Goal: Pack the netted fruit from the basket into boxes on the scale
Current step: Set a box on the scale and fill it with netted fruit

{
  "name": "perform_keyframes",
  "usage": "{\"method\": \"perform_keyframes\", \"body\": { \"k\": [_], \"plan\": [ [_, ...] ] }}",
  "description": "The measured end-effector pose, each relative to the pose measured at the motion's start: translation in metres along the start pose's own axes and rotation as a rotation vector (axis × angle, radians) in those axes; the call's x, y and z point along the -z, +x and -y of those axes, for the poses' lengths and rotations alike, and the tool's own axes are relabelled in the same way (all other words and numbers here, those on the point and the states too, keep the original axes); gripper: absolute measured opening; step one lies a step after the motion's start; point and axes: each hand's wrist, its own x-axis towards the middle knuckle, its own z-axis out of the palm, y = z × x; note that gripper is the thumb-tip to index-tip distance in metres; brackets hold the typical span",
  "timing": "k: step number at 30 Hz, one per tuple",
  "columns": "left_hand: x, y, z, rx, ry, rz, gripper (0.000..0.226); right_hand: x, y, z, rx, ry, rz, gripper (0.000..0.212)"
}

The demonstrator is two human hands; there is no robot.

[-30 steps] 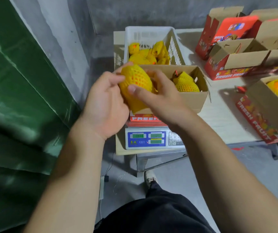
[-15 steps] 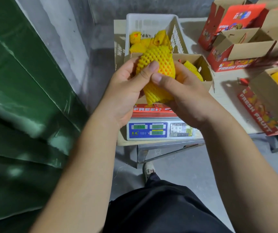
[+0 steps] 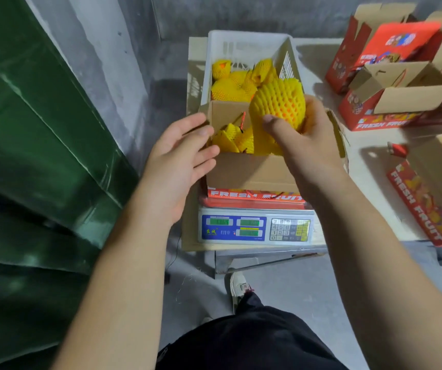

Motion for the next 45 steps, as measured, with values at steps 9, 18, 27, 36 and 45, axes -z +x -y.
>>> {"method": "perform_keyframes", "body": {
  "k": [9,18,27,36,45],
  "plan": [
    [0.009,0.002,0.0,0.059,0.064,-0.127,0.021,-0.032,0.078,0.006,-0.038,-1.009,0.376,0.098],
    [0.013,-0.013,0.005,0.034,0.279,-0.059,0.018,-0.024,0.007,0.022,0.097,-0.747,0.337,0.057],
    [0.017,-0.045,0.01,0.001,0.336,0.028,0.02,-0.027,-0.051,0.024,0.107,-0.683,0.505,0.052],
    [0.024,-0.057,0.008,-0.028,0.336,0.04,0.021,-0.028,-0.063,0.023,0.135,-0.549,0.472,0.033],
    [-0.004,-0.013,0.016,-0.045,0.356,0.108,0.021,-0.014,-0.031,0.013,0.109,-0.471,0.363,0.033]
  ]
}}
